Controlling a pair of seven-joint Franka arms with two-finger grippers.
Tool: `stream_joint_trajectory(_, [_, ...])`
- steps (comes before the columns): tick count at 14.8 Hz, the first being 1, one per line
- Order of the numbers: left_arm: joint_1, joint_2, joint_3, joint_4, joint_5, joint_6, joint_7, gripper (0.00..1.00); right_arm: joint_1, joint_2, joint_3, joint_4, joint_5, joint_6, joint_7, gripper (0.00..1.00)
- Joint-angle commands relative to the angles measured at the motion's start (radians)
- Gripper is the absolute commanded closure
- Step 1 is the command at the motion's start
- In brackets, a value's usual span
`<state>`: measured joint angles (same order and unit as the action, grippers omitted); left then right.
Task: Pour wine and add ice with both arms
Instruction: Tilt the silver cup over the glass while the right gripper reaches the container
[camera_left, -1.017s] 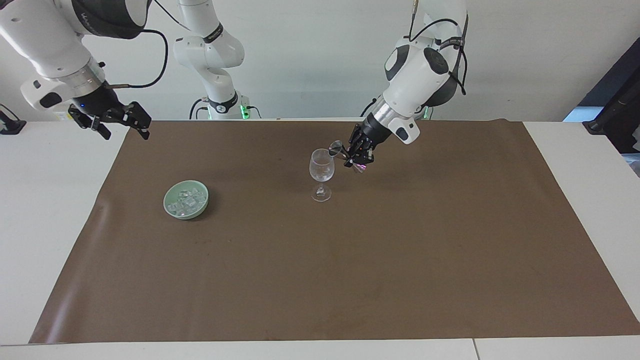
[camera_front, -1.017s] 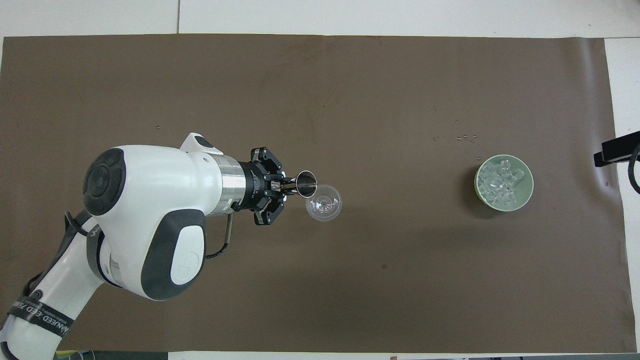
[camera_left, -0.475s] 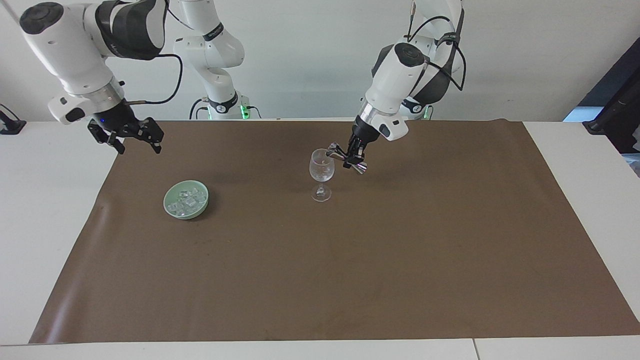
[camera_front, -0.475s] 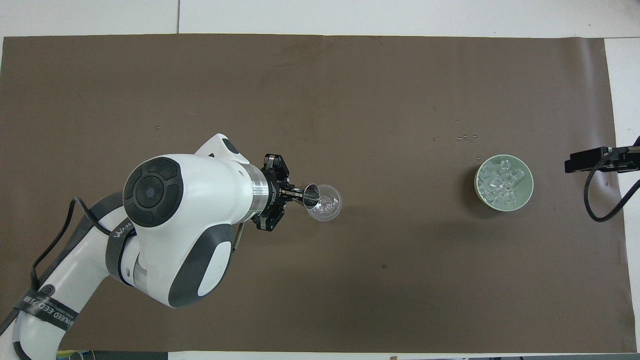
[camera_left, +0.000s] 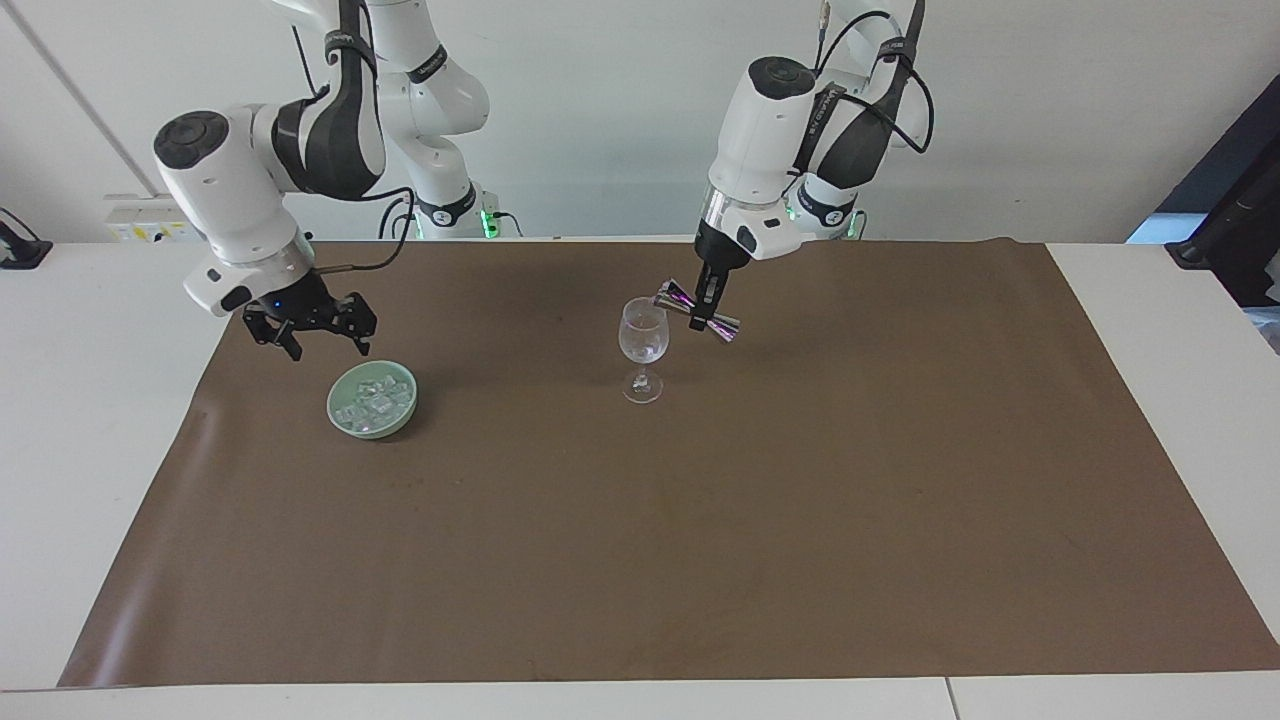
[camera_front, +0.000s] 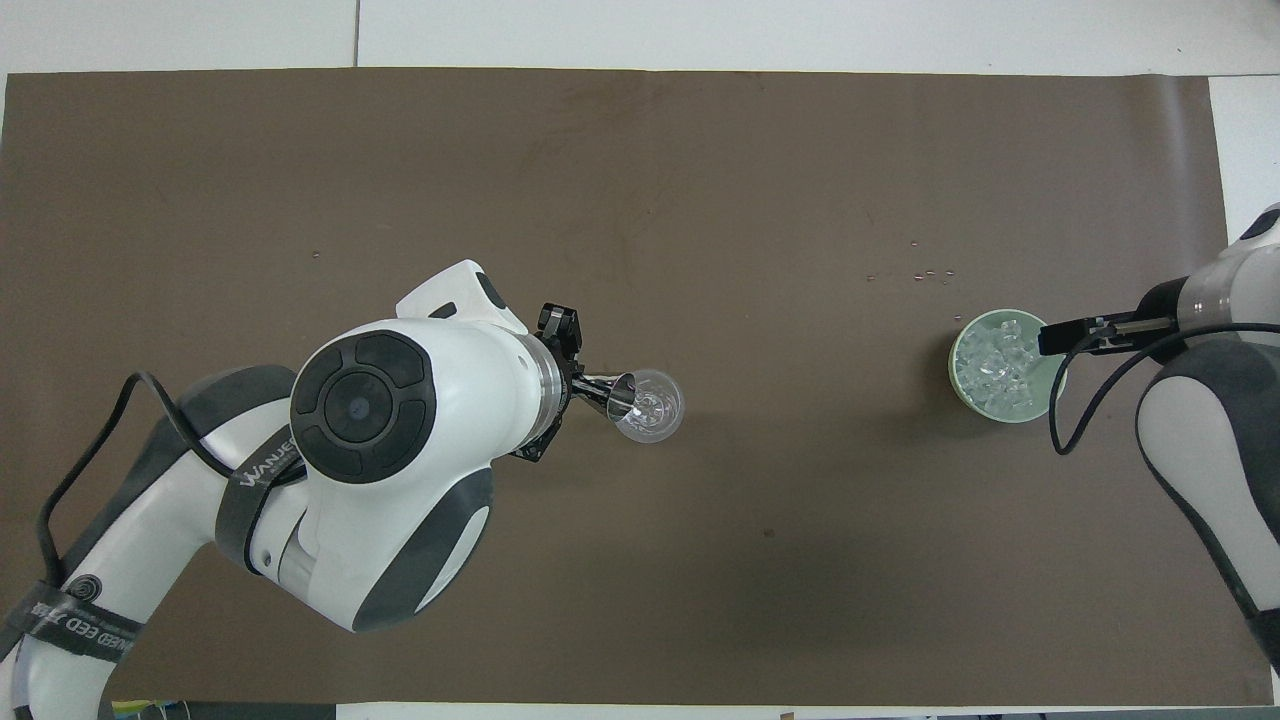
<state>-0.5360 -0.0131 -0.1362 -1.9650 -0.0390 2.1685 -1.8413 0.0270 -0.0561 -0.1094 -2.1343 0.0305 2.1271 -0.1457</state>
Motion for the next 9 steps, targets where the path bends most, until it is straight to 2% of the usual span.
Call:
stream_joint_trajectory(1, [-0.033, 0.024, 0.007, 0.037, 0.076, -0.029, -0.033, 1.00, -0.004, 0.007, -0.001, -0.085, 0.054, 0.137, -0.060, 0.00])
stream_joint_trajectory(5, [-0.071, 0.024, 0.007, 0.040, 0.178, -0.023, -0.033, 1.00, 0.014, 0.044, -0.001, -0.119, 0.054, 0.203, -0.064, 0.02])
stream_joint_trajectory(7, [-0.078, 0.024, 0.006, 0.040, 0.229, -0.024, -0.033, 1.00, 0.021, 0.056, -0.001, -0.140, 0.054, 0.240, -0.066, 0.07])
stream_joint_trajectory(9, [-0.091, 0.022, 0.006, 0.038, 0.301, -0.012, -0.033, 1.00, 0.016, 0.068, -0.001, -0.153, 0.055, 0.263, -0.072, 0.16])
